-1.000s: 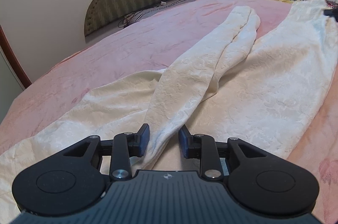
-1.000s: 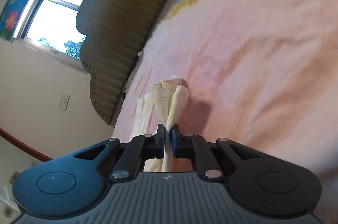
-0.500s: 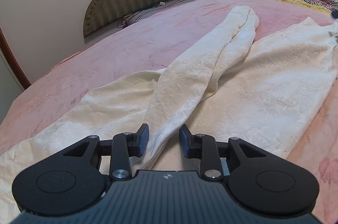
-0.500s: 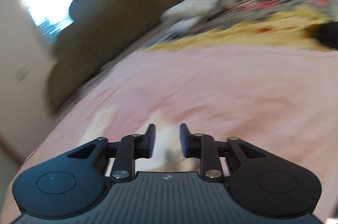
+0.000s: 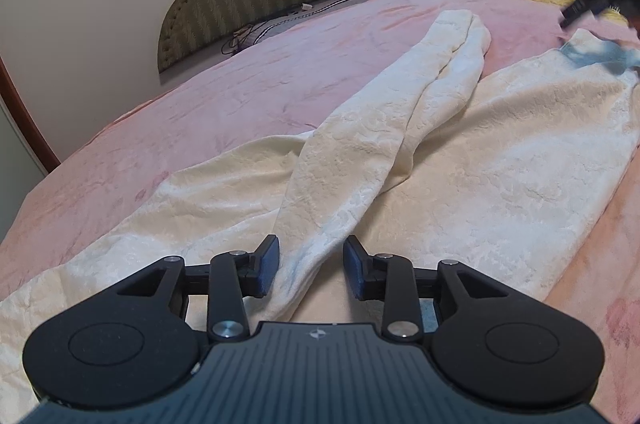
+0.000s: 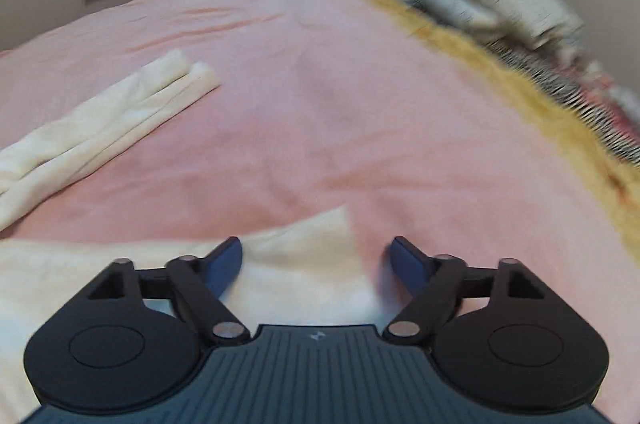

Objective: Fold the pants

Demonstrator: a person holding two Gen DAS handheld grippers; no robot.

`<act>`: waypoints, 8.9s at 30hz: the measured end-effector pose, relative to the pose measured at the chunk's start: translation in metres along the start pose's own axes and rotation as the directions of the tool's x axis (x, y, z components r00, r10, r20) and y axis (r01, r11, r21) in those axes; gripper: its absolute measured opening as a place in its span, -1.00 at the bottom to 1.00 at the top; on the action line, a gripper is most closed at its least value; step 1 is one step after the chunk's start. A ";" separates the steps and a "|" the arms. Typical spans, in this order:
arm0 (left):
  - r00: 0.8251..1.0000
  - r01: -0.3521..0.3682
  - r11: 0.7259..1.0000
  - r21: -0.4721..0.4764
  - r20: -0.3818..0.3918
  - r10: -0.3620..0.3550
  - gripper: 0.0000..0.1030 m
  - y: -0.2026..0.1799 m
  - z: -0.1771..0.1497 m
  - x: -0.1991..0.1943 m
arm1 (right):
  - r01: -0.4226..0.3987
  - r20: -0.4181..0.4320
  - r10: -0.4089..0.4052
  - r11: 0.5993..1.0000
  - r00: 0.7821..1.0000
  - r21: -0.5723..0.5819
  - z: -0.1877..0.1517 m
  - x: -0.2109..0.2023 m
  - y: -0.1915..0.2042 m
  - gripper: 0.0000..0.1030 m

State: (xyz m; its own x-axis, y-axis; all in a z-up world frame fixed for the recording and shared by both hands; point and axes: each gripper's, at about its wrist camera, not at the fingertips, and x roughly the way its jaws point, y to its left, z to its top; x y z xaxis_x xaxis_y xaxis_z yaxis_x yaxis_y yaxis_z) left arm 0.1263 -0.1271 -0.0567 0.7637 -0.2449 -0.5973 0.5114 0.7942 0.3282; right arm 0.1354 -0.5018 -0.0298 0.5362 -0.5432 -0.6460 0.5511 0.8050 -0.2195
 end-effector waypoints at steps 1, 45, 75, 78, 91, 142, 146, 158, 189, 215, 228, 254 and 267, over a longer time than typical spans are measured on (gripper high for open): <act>1.000 0.001 1.000 -0.002 0.000 -0.001 -0.17 0.000 0.000 0.000 | 0.002 0.093 0.000 1.000 0.996 -0.014 0.005 -0.013 0.011 0.59; 0.998 -0.030 0.999 0.023 0.053 0.029 0.02 -0.007 0.013 -0.009 | -0.793 0.451 0.680 0.339 0.578 0.505 0.054 -0.033 -0.009 -0.87; 0.982 0.163 0.979 -0.120 0.113 -0.150 -0.93 0.009 0.006 -0.052 | -0.618 0.363 0.553 0.388 0.750 0.684 -0.094 -0.055 -0.108 -0.87; 0.982 0.168 0.973 -0.156 0.116 -0.151 -0.93 0.018 0.011 -0.049 | -0.664 0.406 0.548 0.436 0.731 0.607 -0.075 -0.076 -0.106 -0.87; 0.989 0.143 0.976 -0.167 0.060 -0.134 -0.88 0.013 0.011 -0.035 | -0.475 0.213 0.519 0.447 0.828 0.758 -0.103 -0.018 -0.088 0.16; 0.937 0.349 0.937 -0.027 0.011 -0.349 -0.49 0.004 -0.021 -0.059 | -0.122 0.128 0.057 0.796 0.990 0.593 -0.126 -0.097 -0.100 -0.44; 0.914 0.404 0.913 -0.057 0.058 -0.401 -0.07 0.018 -0.014 -0.076 | -0.217 0.321 0.079 0.881 0.944 0.421 -0.098 -0.137 -0.054 -0.38; 0.979 0.114 0.961 -0.250 -0.137 -0.152 0.31 0.048 -0.015 -0.033 | -0.635 -0.062 0.635 0.754 0.770 -0.169 -0.096 -0.126 0.159 -0.19; 0.984 -0.138 0.923 -0.359 -0.159 0.085 0.40 0.092 -0.052 -0.051 | -0.670 -0.066 0.693 0.661 0.718 -0.338 -0.123 -0.183 0.235 0.45; 0.867 -0.498 0.743 -0.447 -0.234 0.440 0.37 0.191 -0.102 -0.118 | -0.793 -0.048 0.867 0.429 0.495 -0.432 -0.108 -0.243 0.313 0.30; 0.990 -0.141 0.951 -0.274 -0.035 0.137 0.54 0.070 -0.011 -0.080 | -0.534 0.143 0.516 0.794 0.845 0.290 -0.138 -0.138 0.042 0.30; 0.994 0.093 0.995 -0.035 -0.057 -0.095 0.55 -0.056 0.040 -0.006 | -0.530 0.308 0.493 0.413 0.814 0.741 -0.129 -0.030 -0.075 0.14; 0.997 0.009 0.955 -0.295 -0.068 -0.031 0.55 0.014 0.037 0.000 | -0.612 0.384 0.478 0.595 0.790 0.520 -0.072 -0.102 -0.039 -0.66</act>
State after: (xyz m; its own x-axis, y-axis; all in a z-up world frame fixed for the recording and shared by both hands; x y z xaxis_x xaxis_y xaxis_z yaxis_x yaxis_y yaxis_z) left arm 0.1484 -0.1367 -0.0247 0.7189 -0.2306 -0.6558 0.3794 0.9206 0.0921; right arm 0.0133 -0.4605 -0.0076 0.9323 -0.1364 -0.3351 0.3325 0.6878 0.6453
